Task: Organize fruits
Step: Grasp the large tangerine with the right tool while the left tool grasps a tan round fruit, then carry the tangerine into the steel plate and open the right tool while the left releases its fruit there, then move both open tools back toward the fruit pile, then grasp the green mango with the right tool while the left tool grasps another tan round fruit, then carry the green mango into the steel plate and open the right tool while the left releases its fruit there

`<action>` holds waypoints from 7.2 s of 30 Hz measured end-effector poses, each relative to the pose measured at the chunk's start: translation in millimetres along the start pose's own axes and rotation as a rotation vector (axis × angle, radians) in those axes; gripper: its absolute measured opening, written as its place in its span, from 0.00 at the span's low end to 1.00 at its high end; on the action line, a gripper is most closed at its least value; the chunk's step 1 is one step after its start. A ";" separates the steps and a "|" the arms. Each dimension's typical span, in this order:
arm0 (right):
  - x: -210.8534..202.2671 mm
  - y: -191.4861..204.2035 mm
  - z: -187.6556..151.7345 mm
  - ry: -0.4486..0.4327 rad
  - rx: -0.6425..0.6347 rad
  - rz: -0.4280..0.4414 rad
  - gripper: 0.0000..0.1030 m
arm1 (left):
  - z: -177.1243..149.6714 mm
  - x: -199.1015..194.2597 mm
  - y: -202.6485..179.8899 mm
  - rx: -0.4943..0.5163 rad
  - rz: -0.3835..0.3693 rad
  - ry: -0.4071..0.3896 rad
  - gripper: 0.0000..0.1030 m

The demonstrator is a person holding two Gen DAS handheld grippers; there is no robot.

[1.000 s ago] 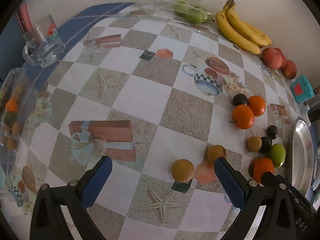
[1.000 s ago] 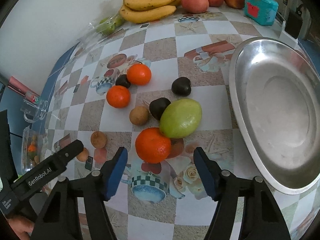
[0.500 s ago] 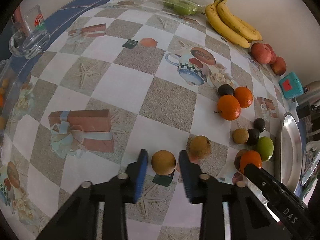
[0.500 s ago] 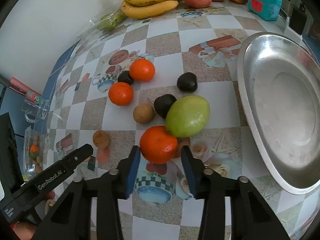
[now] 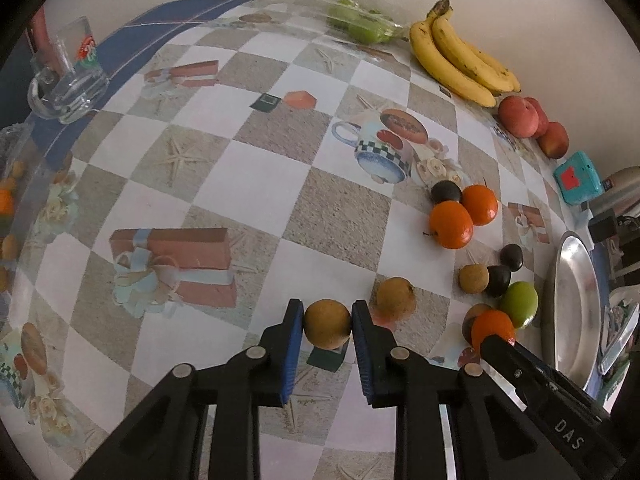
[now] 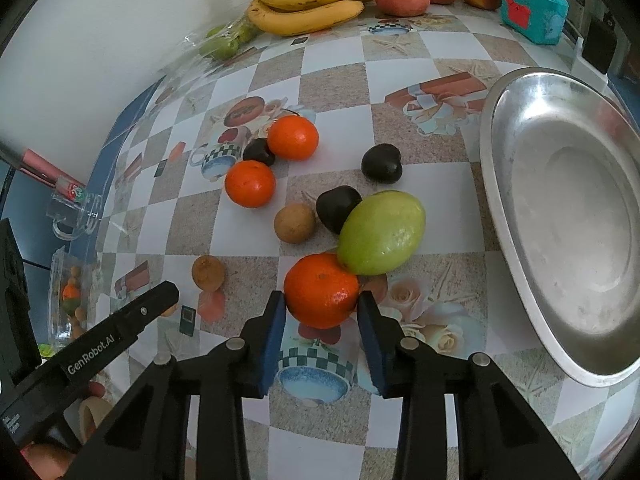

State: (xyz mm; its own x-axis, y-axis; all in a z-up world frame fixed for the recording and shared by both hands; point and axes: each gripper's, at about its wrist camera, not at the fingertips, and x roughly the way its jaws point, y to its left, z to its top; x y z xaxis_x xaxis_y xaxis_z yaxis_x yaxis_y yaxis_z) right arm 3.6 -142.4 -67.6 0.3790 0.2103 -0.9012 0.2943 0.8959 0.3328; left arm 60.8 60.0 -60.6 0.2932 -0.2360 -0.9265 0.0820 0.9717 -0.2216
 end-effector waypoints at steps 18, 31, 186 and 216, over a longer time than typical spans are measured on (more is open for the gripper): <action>-50.5 9.5 13.7 -0.144 -0.051 -0.065 0.36 | 32.2 -37.7 -27.4 0.004 0.009 -0.082 0.26; -70.3 -47.8 31.9 -0.185 0.093 -0.123 0.36 | 46.2 -30.1 -120.7 0.129 -0.040 -0.079 0.26; 12.4 -15.9 23.7 -0.074 -0.123 -0.098 0.56 | 20.2 32.2 -45.7 -0.007 0.020 0.088 0.28; 6.4 -25.5 24.1 -0.058 -0.024 -0.016 0.54 | 26.1 10.1 -45.0 -0.029 -0.006 0.013 0.26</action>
State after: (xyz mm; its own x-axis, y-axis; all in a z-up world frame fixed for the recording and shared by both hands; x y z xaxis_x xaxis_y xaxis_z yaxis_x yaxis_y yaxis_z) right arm 19.7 -173.4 -75.2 0.4244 0.1731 -0.8888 0.2800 0.9084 0.3106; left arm 84.9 13.6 -52.1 0.2804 -0.2421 -0.9289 0.0560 0.9701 -0.2360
